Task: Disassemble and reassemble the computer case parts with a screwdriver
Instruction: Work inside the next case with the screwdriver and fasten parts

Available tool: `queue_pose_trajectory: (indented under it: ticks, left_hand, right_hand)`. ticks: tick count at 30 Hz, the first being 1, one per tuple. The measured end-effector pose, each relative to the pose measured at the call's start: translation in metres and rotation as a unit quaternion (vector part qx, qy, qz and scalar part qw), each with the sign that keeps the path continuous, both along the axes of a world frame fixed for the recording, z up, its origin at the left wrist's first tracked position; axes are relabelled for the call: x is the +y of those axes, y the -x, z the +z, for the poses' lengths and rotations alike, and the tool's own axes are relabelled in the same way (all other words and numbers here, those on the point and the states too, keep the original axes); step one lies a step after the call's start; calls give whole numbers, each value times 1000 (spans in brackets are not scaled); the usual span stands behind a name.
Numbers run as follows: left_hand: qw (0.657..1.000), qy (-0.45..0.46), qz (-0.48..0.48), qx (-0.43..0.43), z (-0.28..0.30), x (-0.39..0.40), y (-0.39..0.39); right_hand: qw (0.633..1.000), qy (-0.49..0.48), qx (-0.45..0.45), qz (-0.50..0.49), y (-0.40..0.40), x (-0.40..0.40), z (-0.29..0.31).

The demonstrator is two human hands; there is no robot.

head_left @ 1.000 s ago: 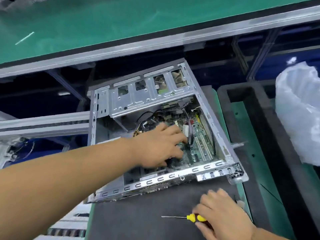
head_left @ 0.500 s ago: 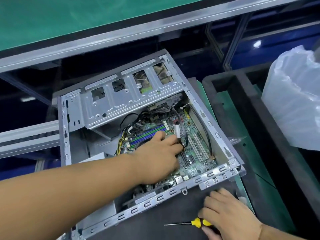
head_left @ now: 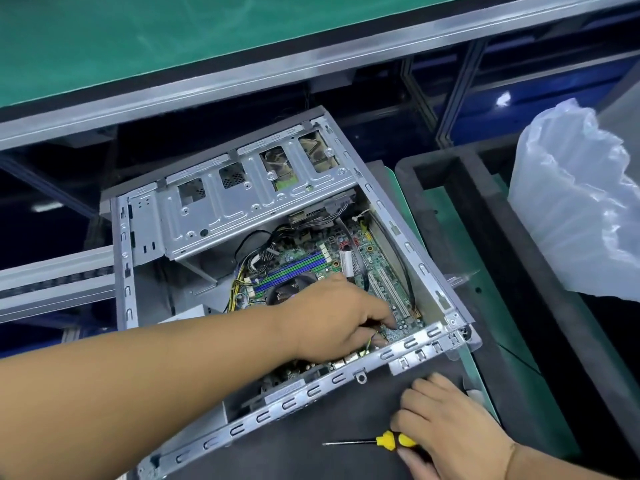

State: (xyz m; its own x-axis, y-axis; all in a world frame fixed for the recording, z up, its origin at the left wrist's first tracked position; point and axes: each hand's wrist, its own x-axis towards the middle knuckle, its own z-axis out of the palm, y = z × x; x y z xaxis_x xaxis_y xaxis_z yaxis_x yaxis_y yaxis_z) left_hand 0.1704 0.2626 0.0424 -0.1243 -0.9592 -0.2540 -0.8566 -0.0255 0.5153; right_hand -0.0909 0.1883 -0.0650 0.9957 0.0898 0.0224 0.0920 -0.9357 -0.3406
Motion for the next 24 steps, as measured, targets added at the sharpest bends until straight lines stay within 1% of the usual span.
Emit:
queue_pose_trajectory:
  ticks: [5, 7, 10, 13, 15, 21, 24]
  left_hand:
    - [997, -40, -57, -30, 1, -10, 10]
    - [996, -44, -63, -40, -1, -12, 12]
    - [997, -42, -55, -43, -3, -14, 13]
    - [999, -41, 1, -20, 2, -16, 3]
    - [999, -38, 20, -19, 5, -15, -9]
    - [996, -26, 6, -83, 2, -10, -20]
    - [993, -39, 6, -110, -1, -11, -15]
  right_hand:
    - [1000, -4, -12, 1, 0, 0, -1]
    - [1000, -8, -11, 1, 1, 0, -1]
    - [1000, -3, -11, 3, 1, 0, -3]
    - [1000, 3, -5, 6, 1, 0, -4]
    - [1000, -1, -3, 6, 1, -1, -3]
    - [1000, -4, -4, 7, 3, 0, -2]
    - [1000, -8, 6, 4, 2, 0, -2]
